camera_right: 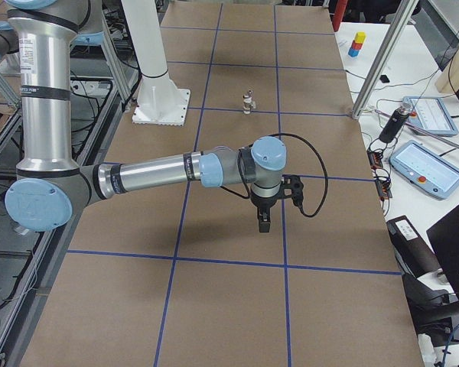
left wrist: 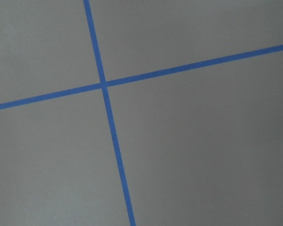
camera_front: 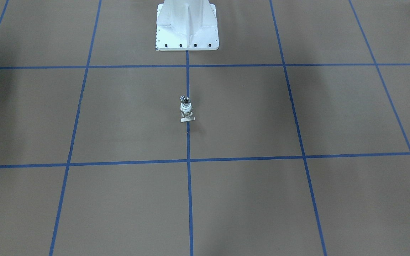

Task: Assemble PPR valve and pipe with both arms

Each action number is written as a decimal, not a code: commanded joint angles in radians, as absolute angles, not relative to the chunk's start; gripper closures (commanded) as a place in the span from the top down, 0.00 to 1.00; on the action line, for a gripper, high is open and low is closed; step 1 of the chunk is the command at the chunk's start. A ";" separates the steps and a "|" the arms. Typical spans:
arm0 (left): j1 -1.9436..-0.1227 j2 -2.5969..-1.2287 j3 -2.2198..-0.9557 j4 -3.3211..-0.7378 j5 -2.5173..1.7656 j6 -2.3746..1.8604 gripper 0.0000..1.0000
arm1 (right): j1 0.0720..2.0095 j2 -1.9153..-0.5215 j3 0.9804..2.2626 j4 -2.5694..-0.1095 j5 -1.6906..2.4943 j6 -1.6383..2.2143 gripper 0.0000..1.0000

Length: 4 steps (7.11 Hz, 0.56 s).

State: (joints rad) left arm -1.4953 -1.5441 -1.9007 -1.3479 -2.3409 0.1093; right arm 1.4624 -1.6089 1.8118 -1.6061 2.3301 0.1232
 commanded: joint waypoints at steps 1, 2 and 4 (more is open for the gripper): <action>-1.496 -1.543 -1.908 -1.348 -2.341 0.110 0.99 | 1.462 -1.608 1.812 -1.606 2.330 0.124 1.00; -1.496 -1.543 -1.910 -1.348 -2.342 0.110 0.99 | 1.460 -1.608 1.812 -1.606 2.330 0.124 1.00; -1.496 -1.543 -1.911 -1.350 -2.342 0.110 0.99 | 1.456 -1.606 1.809 -1.606 2.329 0.124 1.00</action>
State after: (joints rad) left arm -1.4956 -1.5433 -1.9099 -1.3494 -2.3422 0.1104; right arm 1.4588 -1.6072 1.8101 -1.6061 2.3291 0.1242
